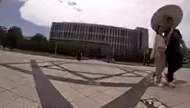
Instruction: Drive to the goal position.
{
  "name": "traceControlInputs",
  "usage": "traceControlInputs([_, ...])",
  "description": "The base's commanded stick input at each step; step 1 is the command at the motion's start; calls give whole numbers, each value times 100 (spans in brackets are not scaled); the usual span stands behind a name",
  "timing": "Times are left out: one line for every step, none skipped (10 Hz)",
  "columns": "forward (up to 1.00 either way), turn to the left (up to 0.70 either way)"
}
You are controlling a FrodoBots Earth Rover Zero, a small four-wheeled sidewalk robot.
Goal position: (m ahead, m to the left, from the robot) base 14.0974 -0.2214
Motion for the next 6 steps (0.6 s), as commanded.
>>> traceControlInputs([70, 0])
traceControlInputs([70, 0])
traceControlInputs([70, 0])
traceControlInputs([70, -10])
traceControlInputs([70, -14])
traceControlInputs([70, -14])
